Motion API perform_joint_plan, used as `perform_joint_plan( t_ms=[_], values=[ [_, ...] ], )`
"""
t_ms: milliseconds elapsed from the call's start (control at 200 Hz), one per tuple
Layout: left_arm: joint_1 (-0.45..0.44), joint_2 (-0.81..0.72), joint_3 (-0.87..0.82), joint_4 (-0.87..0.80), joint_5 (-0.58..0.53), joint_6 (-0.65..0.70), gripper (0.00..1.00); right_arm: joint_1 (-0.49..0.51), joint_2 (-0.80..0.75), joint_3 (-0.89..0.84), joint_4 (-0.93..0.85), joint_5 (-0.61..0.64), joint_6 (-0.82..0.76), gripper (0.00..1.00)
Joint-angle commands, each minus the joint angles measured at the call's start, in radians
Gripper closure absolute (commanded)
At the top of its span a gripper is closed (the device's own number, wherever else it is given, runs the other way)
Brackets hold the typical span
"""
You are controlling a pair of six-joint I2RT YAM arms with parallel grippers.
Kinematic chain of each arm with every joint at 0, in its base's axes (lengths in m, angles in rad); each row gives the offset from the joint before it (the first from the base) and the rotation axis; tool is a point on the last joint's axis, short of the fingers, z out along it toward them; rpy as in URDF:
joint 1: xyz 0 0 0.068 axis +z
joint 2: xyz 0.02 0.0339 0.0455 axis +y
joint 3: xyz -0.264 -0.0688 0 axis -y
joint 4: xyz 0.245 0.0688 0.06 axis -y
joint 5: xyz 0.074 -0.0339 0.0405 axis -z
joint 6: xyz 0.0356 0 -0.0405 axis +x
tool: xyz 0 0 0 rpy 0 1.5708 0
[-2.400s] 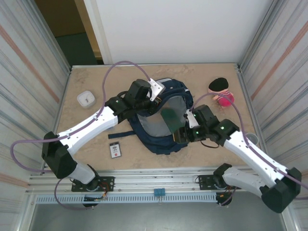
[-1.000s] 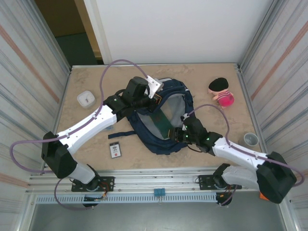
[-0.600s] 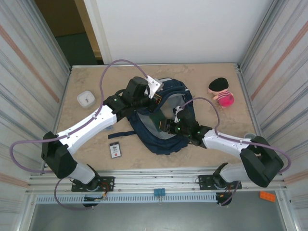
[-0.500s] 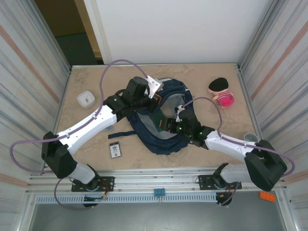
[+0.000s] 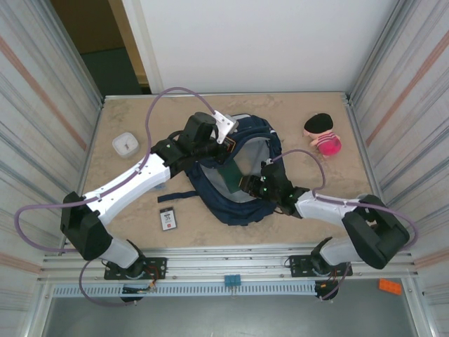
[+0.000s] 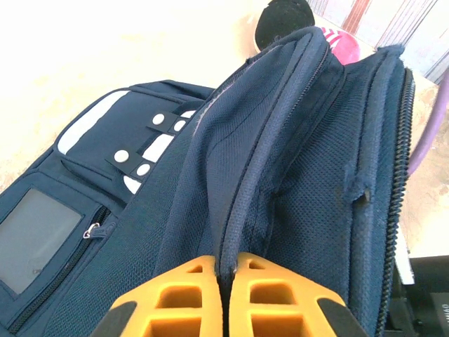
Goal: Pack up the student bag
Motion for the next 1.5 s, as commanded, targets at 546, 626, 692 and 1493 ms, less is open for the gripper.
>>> perform_joint_plan(
  t_ms=[546, 626, 692, 1493],
  values=[
    [0.006, -0.033, 0.012, 0.142, 0.012, -0.03, 1.0, 0.064, 0.342, 0.245, 0.27, 0.035, -0.006, 0.67],
    [0.007, -0.038, 0.005, 0.14, 0.0, -0.03, 1.0, 0.066, 0.302, 0.219, 0.261, 0.044, -0.014, 0.62],
    [0.01, -0.041, -0.003, 0.139, -0.007, -0.03, 1.0, 0.066, 0.245, 0.18, 0.248, 0.059, -0.021, 0.58],
    [-0.051, 0.002, -0.242, 0.131, 0.025, -0.126, 0.8, 0.064, -0.859, 0.036, -0.731, 0.208, -0.254, 0.39]
  ],
)
